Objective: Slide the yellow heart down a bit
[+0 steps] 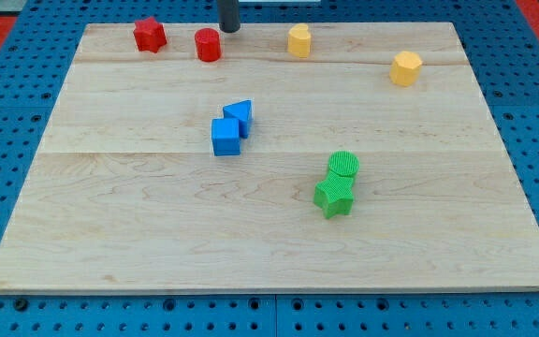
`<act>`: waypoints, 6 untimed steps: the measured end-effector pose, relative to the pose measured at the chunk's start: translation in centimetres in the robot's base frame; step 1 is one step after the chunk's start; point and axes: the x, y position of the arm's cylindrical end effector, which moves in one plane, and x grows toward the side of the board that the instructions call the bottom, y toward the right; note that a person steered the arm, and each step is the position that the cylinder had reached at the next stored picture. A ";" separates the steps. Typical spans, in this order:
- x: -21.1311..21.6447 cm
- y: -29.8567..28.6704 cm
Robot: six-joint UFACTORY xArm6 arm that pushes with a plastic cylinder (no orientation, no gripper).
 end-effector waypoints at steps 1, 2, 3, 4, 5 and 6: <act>0.1 0.6; 0.2 2.7; 0.1 4.2; 0.1 4.8; 0.0 5.3; 0.0 6.3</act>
